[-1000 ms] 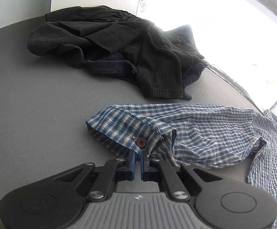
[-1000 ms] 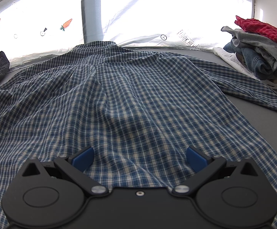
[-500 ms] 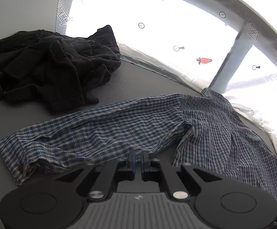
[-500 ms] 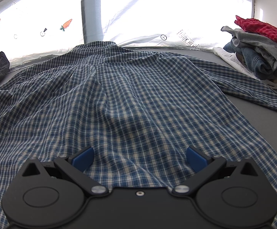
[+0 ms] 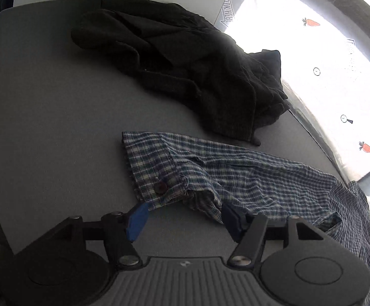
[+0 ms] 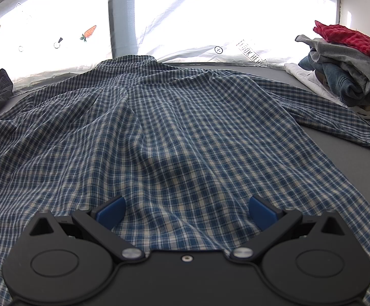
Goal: Fold clothes
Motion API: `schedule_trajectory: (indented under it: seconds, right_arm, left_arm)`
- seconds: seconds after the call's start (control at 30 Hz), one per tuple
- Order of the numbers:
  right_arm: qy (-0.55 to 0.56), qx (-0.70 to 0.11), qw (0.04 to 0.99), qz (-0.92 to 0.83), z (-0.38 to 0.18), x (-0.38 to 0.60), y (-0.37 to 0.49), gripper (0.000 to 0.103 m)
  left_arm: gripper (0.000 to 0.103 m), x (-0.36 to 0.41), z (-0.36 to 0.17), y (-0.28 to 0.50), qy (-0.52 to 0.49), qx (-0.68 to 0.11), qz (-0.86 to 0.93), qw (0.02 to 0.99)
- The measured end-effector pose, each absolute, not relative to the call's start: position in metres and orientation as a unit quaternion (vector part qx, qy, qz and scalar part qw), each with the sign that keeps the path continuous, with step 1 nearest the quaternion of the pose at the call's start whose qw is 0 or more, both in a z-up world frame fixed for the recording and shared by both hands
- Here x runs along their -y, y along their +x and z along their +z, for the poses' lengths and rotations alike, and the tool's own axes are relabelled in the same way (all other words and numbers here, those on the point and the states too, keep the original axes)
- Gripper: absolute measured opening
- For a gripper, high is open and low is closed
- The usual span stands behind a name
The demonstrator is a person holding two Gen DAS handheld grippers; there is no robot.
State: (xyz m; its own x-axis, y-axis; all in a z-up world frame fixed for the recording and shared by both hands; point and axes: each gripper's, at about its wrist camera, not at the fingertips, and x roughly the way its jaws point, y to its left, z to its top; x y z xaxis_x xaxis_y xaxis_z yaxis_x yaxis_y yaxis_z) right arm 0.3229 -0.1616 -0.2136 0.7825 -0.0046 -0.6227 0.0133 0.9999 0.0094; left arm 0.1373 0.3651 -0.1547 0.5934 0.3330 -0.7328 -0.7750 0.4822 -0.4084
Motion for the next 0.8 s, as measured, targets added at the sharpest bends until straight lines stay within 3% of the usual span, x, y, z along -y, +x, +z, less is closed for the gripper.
schedule_trajectory:
  seconds: [0.03, 0.23, 0.37, 0.4, 0.47, 0.57, 0.8]
  right_arm:
    - [0.007, -0.330, 0.944, -0.005, -0.214, 0.162, 0.323, 0.103]
    - [0.007, -0.330, 0.944, -0.005, -0.214, 0.162, 0.323, 0.103]
    - [0.007, -0.330, 0.944, -0.005, -0.214, 0.162, 0.323, 0.103]
    - [0.007, -0.330, 0.944, -0.005, -0.214, 0.162, 0.323, 0.103]
    - [0.007, -0.330, 0.944, -0.005, -0.214, 0.162, 0.323, 0.103]
    - [0.007, -0.330, 0.944, -0.004, -0.214, 0.162, 0.323, 0.103]
    - [0.007, -0.330, 0.944, -0.004, -0.214, 0.162, 0.323, 0.103]
  left_arm:
    - [0.075, -0.368, -0.156, 0.136, -0.385, -0.291, 0.348, 0.804]
    - [0.083, -0.391, -0.163, 0.146, -0.415, -0.282, 0.370, 0.782]
    - [0.081, -0.398, -0.171, 0.159, -0.417, -0.297, 0.366, 0.777]
    - [0.079, -0.396, -0.171, 0.163, -0.402, -0.301, 0.362, 0.785]
    - [0.039, -0.392, -0.171, 0.174, -0.363, -0.322, 0.352, 0.800]
    - [0.021, -0.388, -0.169, 0.187, -0.345, -0.331, 0.330, 0.814]
    - [0.019, -0.340, -0.135, 0.230, -0.313, -0.302, 0.206, 0.877]
